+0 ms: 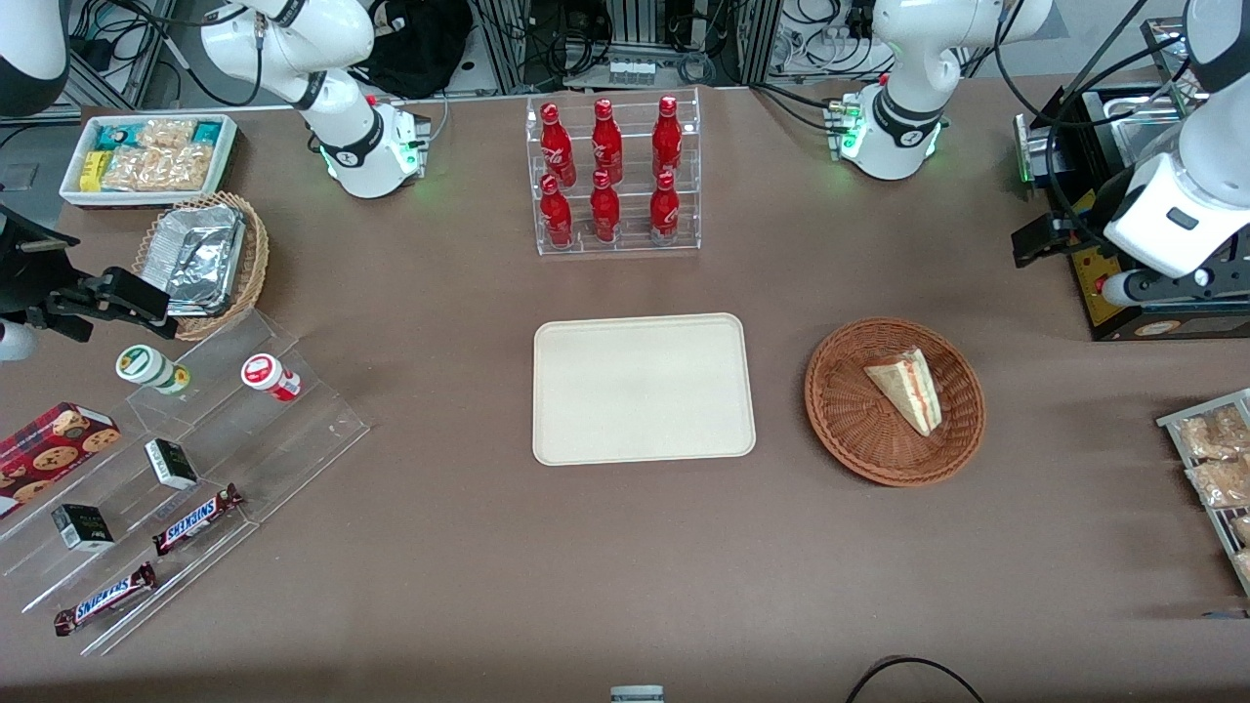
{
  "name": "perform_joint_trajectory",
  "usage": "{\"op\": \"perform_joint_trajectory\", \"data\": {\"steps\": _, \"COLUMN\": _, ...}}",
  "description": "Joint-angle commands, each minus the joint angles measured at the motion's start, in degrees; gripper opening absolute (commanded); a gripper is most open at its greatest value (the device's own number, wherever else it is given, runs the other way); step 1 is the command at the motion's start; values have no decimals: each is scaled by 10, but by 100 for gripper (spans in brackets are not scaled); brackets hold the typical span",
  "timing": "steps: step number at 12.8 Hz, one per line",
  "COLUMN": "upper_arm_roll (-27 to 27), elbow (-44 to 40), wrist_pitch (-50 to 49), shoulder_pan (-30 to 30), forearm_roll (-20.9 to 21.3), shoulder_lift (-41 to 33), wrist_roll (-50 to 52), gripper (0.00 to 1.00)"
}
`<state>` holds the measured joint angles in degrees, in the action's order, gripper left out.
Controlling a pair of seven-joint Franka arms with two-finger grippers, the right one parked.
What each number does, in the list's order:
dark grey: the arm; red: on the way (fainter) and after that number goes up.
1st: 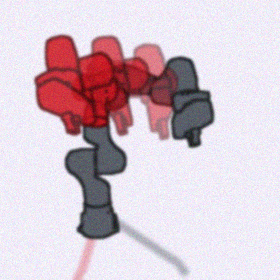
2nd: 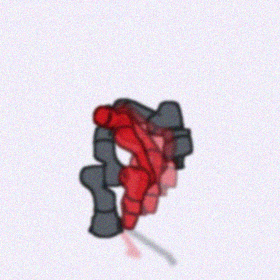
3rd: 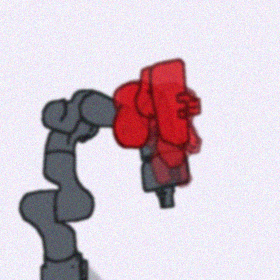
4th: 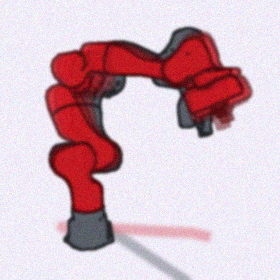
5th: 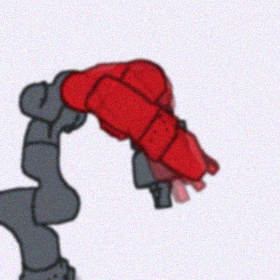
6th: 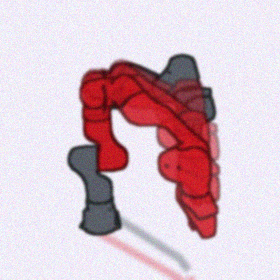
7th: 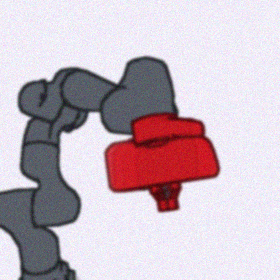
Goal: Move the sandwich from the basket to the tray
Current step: 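Move the left gripper over the wrapped sandwich in the wicker basket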
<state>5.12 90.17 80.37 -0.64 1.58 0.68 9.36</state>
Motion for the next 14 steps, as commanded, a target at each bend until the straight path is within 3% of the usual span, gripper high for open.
{"op": "perform_joint_trajectory", "data": {"steps": 1, "upper_arm_roll": 0, "elbow": -3, "wrist_pitch": 8, "shoulder_pan": -1, "forearm_roll": 8, "shoulder_lift": 3, "wrist_roll": -21, "gripper": 100}}
{"op": "perform_joint_trajectory", "data": {"steps": 7, "upper_arm_roll": 0, "elbow": 77, "wrist_pitch": 77, "shoulder_pan": -2, "forearm_roll": 1, "shoulder_lift": 32, "wrist_roll": -19, "gripper": 100}}
{"op": "perform_joint_trajectory", "data": {"steps": 14, "upper_arm_roll": 0, "elbow": 246, "wrist_pitch": 310, "shoulder_pan": -9, "forearm_roll": 1, "shoulder_lift": 42, "wrist_roll": -11, "gripper": 100}}
